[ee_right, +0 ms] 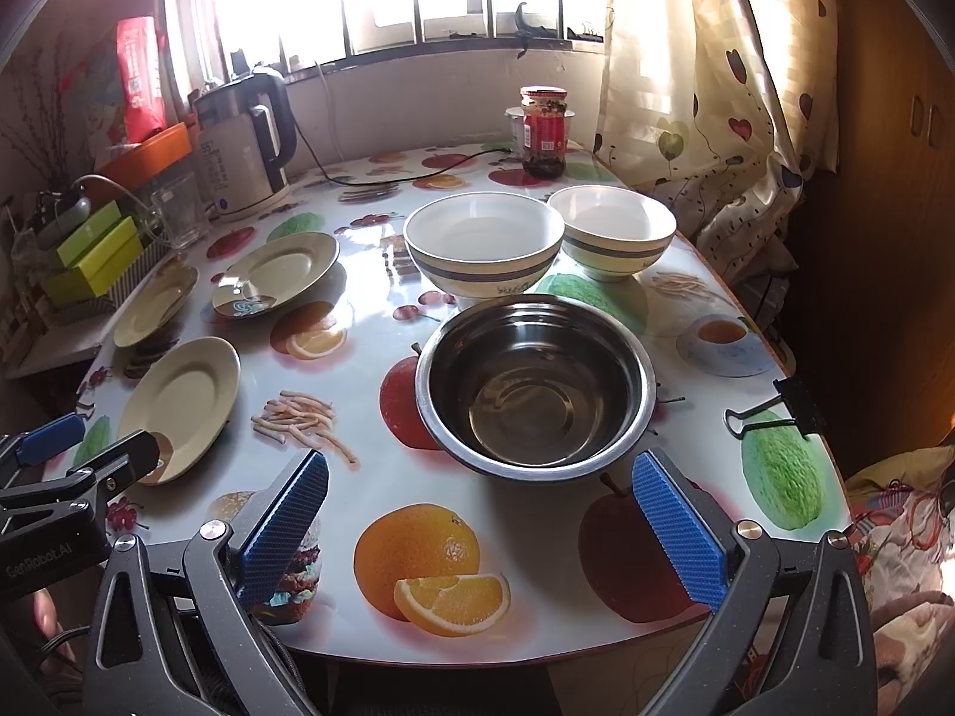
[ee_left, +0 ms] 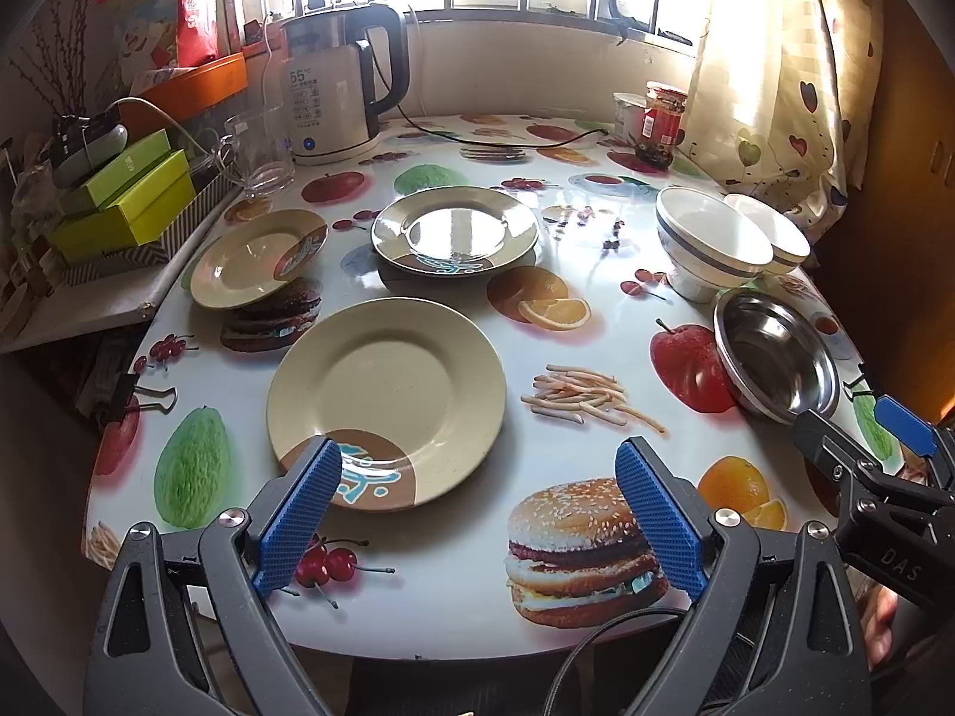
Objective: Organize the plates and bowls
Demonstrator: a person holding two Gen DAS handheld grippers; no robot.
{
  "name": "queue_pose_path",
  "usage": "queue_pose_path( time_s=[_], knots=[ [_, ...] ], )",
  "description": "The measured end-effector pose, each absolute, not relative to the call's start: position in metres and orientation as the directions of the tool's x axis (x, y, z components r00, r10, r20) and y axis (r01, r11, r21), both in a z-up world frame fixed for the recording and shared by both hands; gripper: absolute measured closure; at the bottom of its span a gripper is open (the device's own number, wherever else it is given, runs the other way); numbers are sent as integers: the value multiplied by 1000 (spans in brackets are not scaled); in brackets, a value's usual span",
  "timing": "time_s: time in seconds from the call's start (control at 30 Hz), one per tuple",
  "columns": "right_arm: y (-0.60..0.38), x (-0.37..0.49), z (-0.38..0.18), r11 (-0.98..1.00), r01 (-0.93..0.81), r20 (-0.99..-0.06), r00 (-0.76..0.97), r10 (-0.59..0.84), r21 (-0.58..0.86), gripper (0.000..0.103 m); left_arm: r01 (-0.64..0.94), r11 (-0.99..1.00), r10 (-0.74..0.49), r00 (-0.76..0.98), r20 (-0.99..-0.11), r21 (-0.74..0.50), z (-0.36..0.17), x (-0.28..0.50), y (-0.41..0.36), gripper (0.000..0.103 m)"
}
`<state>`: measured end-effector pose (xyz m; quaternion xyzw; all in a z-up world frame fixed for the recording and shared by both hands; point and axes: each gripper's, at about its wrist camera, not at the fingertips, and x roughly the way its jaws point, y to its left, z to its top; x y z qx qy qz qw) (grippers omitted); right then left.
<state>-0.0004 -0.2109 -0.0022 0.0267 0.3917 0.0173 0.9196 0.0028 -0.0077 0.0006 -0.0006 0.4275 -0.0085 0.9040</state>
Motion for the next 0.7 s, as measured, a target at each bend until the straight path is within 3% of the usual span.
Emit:
queue_pose_path(
  time_s=[0.7],
  knots=[
    [-210, 1, -2, 998, -12, -719, 693, 52, 62, 0, 14, 1000, -18, 634, -773, -11, 1, 3, -6, 9]
  ],
)
